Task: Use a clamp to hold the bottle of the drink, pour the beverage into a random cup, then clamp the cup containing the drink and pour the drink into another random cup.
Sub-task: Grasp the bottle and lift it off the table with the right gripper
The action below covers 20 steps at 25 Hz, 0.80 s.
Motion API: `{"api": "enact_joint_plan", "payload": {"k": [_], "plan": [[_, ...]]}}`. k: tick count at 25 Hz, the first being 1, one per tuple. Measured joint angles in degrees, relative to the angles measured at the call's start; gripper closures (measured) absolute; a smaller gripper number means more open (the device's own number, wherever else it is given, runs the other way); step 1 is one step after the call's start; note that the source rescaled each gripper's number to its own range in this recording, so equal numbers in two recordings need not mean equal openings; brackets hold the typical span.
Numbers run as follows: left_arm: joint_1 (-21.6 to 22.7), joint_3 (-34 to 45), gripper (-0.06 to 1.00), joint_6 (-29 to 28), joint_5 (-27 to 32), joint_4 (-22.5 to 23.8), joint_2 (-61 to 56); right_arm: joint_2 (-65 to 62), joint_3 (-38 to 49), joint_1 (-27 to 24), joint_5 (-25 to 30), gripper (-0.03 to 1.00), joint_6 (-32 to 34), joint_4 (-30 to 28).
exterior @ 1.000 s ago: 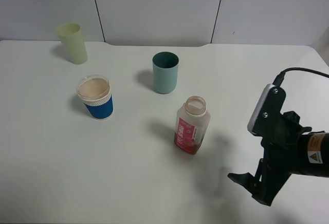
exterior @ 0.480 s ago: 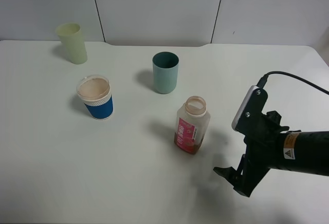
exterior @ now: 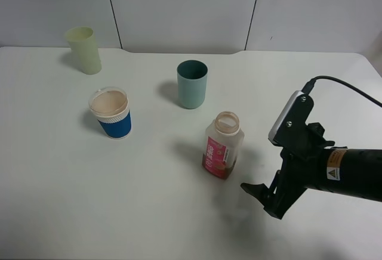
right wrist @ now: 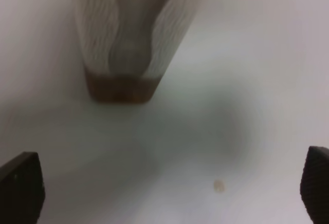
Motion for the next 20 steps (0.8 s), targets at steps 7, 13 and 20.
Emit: {"api": "enact_joint_plan", "payload": {"k": [7, 13, 20], "plan": [[0.0, 0.0, -0.05, 0.0, 0.0, 0.0, 0.0, 0.0, 0.0, 0.0, -5.3, -0.03, 5.7, 0.0], [0.0, 0.0, -0.05, 0.0, 0.0, 0.0, 0.0, 0.0, 0.0, 0.0, -6.0, -0.03, 10.7, -3.3], [0.0, 0.0, -0.05, 0.0, 0.0, 0.0, 0.0, 2.5, 0.0, 0.0, -5.8, -0.03, 12.3, -4.7]]}}
